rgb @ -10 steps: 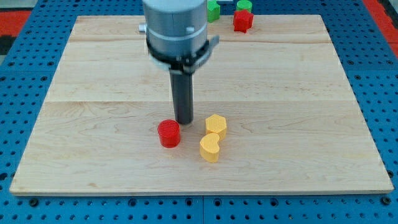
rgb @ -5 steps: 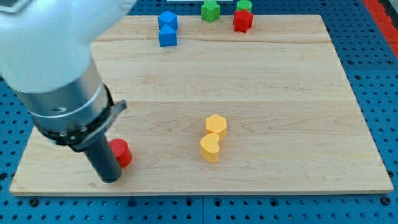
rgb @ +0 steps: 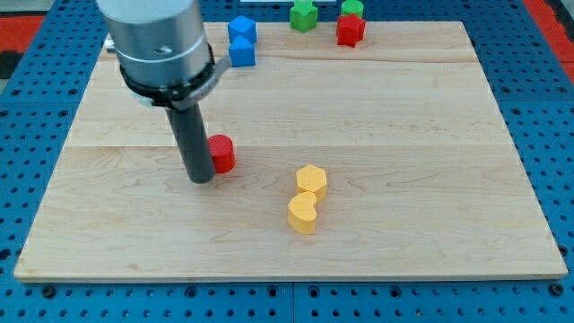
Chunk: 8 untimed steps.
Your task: Move the red circle closer to the red star
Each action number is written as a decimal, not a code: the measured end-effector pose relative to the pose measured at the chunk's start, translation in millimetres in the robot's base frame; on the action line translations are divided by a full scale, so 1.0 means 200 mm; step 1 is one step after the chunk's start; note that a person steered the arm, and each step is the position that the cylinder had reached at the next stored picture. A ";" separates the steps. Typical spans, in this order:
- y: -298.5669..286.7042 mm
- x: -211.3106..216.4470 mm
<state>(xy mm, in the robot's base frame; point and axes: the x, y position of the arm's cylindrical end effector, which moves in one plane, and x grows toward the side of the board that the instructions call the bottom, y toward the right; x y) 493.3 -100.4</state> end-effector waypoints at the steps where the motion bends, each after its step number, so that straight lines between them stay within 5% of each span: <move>1: 0.02 -0.03; 5: 0.03 -0.40; 8: 0.07 -0.44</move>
<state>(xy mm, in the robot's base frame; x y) 404.9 -86.3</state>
